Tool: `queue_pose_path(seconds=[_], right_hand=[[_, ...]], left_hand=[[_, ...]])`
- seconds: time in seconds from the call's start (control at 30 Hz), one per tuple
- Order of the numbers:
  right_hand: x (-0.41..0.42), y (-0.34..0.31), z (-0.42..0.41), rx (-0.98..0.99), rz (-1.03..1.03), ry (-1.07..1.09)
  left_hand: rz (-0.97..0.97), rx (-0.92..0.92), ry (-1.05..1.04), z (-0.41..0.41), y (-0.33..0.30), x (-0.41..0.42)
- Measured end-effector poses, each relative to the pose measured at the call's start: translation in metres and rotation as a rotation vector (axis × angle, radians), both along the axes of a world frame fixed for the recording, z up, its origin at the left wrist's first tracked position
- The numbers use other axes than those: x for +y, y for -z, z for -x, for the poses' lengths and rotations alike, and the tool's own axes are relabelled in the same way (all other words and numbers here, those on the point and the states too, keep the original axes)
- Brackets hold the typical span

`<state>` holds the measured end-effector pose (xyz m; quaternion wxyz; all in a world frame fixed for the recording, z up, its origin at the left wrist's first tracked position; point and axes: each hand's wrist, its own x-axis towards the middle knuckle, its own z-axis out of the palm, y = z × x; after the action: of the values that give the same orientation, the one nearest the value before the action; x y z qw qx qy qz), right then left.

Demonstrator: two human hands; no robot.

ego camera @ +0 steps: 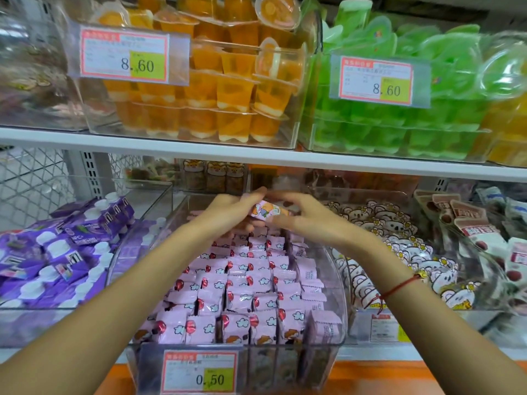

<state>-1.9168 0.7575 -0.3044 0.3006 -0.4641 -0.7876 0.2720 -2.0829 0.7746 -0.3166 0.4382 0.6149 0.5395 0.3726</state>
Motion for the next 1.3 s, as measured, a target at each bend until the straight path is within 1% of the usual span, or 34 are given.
queue_pose_path(seconds=[0.07,0.1,0.13,0.17,0.27,0.33,0.37,0.4,0.47,0.53,0.63,0.7,0.83,0.9,0.97,1.1,1.13,1.2,1.3], right_hand=[[0.001,0.003,0.002,-0.130,-0.149,0.072],[0.003,0.004,0.000,-0.147,-0.205,0.131],[0.005,0.005,-0.004,-0.120,-0.242,0.194],[0.008,0.006,-0.009,-0.046,-0.258,0.266],[0.017,0.013,-0.030,0.319,-0.215,0.470],[0.021,0.015,-0.036,0.523,-0.166,0.491],[0.023,0.016,-0.036,0.579,-0.145,0.480],[0.024,0.018,-0.036,0.601,-0.132,0.471],[0.027,0.022,-0.034,0.585,-0.117,0.469],[0.029,0.026,-0.032,0.566,-0.105,0.456],[0.033,0.028,-0.031,0.598,-0.109,0.434],[0.035,0.028,-0.031,0.637,-0.111,0.413],[0.039,0.030,-0.029,0.646,-0.143,0.365],[0.042,0.030,-0.025,0.576,-0.196,0.352],[0.046,0.030,-0.018,0.459,-0.212,0.349],[0.054,0.026,-0.007,0.119,-0.307,0.358],[0.057,0.025,-0.005,0.037,-0.295,0.371],[0.063,0.025,-0.003,-0.065,-0.190,0.354],[0.072,0.029,0.002,-0.261,-0.027,0.260]], left_hand=[[-0.082,-0.012,0.031,-0.006,0.000,-0.001],[-0.112,-0.032,0.046,-0.008,0.001,-0.001],[-0.130,-0.043,0.054,-0.010,0.003,0.001],[-0.150,-0.023,0.049,-0.011,0.006,0.003],[-0.259,0.236,0.024,-0.014,0.020,0.019],[-0.290,0.430,0.085,-0.018,0.025,0.032],[-0.299,0.532,0.127,-0.021,0.026,0.039],[-0.309,0.646,0.167,-0.025,0.027,0.045],[-0.327,0.875,0.226,-0.030,0.031,0.055],[-0.342,0.996,0.272,-0.033,0.035,0.062],[-0.355,1.057,0.342,-0.033,0.043,0.068],[-0.369,1.090,0.345,-0.033,0.045,0.068],[-0.406,1.058,0.310,-0.026,0.043,0.058],[-0.420,1.033,0.324,-0.019,0.042,0.052],[-0.436,1.014,0.338,-0.013,0.044,0.045],[-0.458,0.977,0.337,-0.009,0.048,0.036],[-0.461,0.977,0.340,-0.009,0.049,0.035],[-0.469,0.968,0.344,-0.009,0.049,0.034],[-0.485,0.876,0.323,-0.004,0.048,0.033]])
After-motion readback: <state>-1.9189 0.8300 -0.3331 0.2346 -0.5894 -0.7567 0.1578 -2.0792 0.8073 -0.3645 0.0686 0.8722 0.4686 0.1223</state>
